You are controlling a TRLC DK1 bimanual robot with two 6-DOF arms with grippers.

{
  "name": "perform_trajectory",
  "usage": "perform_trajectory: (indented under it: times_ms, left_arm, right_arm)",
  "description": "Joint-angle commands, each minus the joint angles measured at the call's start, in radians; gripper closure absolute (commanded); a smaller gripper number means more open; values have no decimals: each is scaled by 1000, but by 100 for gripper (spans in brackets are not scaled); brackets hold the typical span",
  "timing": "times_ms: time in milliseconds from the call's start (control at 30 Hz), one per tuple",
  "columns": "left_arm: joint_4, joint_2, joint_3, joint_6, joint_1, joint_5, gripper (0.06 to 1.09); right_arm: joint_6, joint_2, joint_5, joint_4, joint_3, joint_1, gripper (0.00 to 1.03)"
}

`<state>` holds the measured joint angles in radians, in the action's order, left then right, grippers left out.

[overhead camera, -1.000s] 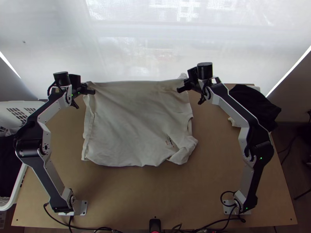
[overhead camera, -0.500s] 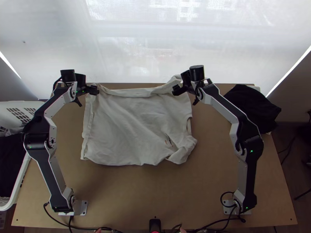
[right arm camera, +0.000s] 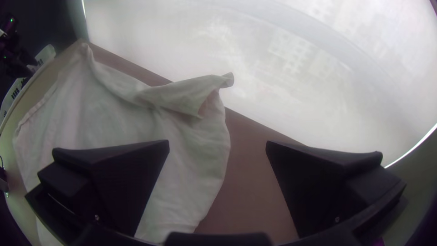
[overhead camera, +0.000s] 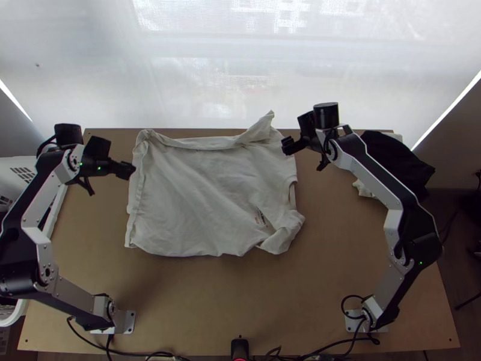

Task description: Fold the t-shirt

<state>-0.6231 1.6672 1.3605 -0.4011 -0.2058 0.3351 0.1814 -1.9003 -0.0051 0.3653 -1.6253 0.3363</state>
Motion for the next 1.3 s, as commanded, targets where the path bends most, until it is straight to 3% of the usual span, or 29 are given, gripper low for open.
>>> perform_trajectory:
  times_ms: [0, 200, 467, 600, 767, 1033, 1267]
  left_arm:
    - [-253, -265, -265, -219, -113, 41, 12]
    - [-385, -365, -408, -332, -161, 41, 12]
    - [-408, -409, -506, -323, -124, 47, 13]
    - [-346, -406, -548, -292, -109, 47, 18]
    - [-320, -368, -567, -274, -96, 65, 41]
    - [-302, -325, -560, -223, -90, 139, 102]
    - [-293, -333, -497, -163, -87, 145, 105]
  right_arm:
    - [-25, 182, 1, 130, 111, 17, 4]
    - [3, 333, 1, 230, 243, 98, 4]
    - [0, 486, 1, 276, 392, 110, 4]
    - [-13, 544, -3, 313, 446, 124, 4]
    - [-8, 578, -3, 380, 512, 193, 4]
    - [64, 589, -4, 512, 622, 349, 4]
    - [67, 558, -6, 509, 690, 491, 4]
